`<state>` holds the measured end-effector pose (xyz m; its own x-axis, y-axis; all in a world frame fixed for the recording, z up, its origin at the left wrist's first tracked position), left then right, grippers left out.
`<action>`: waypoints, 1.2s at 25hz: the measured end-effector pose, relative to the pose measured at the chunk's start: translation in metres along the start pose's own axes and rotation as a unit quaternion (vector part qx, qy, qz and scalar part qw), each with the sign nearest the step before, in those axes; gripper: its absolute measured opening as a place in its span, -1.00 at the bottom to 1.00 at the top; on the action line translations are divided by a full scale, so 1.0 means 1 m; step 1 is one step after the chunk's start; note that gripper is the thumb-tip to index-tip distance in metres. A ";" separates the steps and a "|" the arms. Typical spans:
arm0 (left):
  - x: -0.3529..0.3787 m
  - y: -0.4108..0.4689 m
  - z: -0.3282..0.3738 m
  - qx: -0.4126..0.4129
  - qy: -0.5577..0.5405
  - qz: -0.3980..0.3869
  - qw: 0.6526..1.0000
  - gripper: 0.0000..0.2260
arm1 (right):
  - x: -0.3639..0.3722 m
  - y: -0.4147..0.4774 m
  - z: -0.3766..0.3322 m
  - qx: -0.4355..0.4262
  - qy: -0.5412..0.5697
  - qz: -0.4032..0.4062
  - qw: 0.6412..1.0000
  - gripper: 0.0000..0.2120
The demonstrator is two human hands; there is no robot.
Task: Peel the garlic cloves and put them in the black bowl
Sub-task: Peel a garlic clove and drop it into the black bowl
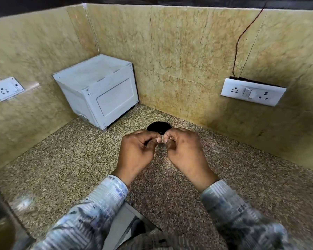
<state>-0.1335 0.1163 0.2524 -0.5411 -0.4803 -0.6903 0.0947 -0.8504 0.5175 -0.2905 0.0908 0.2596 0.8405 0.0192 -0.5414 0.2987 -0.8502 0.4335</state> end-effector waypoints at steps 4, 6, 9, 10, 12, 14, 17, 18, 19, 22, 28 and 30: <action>-0.003 0.002 0.008 0.032 0.017 0.019 0.999 -0.86 | 0.001 0.002 0.006 0.041 0.034 -0.002 0.999 -0.87; 0.006 0.001 0.002 -0.124 -0.230 -0.045 0.964 -0.79 | 0.001 0.001 0.017 0.139 0.182 0.024 0.973 -0.87; 0.020 -0.004 -0.004 -0.232 -0.413 -0.099 0.875 -0.67 | 0.006 -0.006 0.029 0.273 0.406 0.053 0.871 -0.92; 0.020 -0.004 -0.007 -0.236 -0.414 -0.100 0.873 -0.68 | 0.008 -0.008 0.028 0.290 0.439 0.055 0.848 -0.92; 0.018 -0.003 -0.010 -0.237 -0.401 -0.093 0.880 -0.75 | 0.009 -0.011 0.024 0.301 0.452 0.052 0.838 -0.91; 0.016 -0.003 -0.009 -0.229 -0.393 -0.091 0.886 -0.80 | 0.010 -0.012 0.020 0.304 0.465 0.049 0.830 -0.91; 0.013 -0.004 -0.007 -0.197 -0.402 -0.084 0.890 -0.77 | 0.016 -0.011 0.020 0.339 0.533 0.031 0.774 -0.89; 0.012 -0.004 -0.006 -0.190 -0.409 -0.081 0.889 -0.74 | 0.020 -0.011 0.021 0.357 0.561 0.023 0.746 -0.88; 0.011 -0.005 -0.005 -0.188 -0.416 -0.078 0.886 -0.73 | 0.023 -0.012 0.020 0.374 0.588 0.015 0.717 -0.86; 0.013 -0.009 -0.006 -0.212 -0.451 -0.070 0.864 -0.71 | 0.035 -0.016 0.018 0.410 0.657 0.008 0.633 -0.84; 0.017 -0.006 -0.013 -0.192 -0.442 -0.105 0.870 -0.72 | 0.046 -0.024 0.019 0.420 0.707 0.002 0.569 -0.81; 0.021 -0.003 -0.020 -0.218 -0.468 -0.121 0.848 -0.74 | 0.049 -0.023 0.021 0.401 0.711 -0.005 0.577 -0.77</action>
<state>-0.1286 0.1050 0.2266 -0.9956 -0.0734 0.0591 0.0759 -0.9962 0.0421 -0.2654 0.1004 0.2077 0.5314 -0.0461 0.8459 0.4804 -0.8060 -0.3457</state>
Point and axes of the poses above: each hand's wrist, its own y-axis towards the middle knuckle, its own x-axis out of the palm, z = x × y, the point moved 6 cm from there along y, towards the middle knuckle, and after that the axes turned 14 degrees about y, right-handed, at the moved point
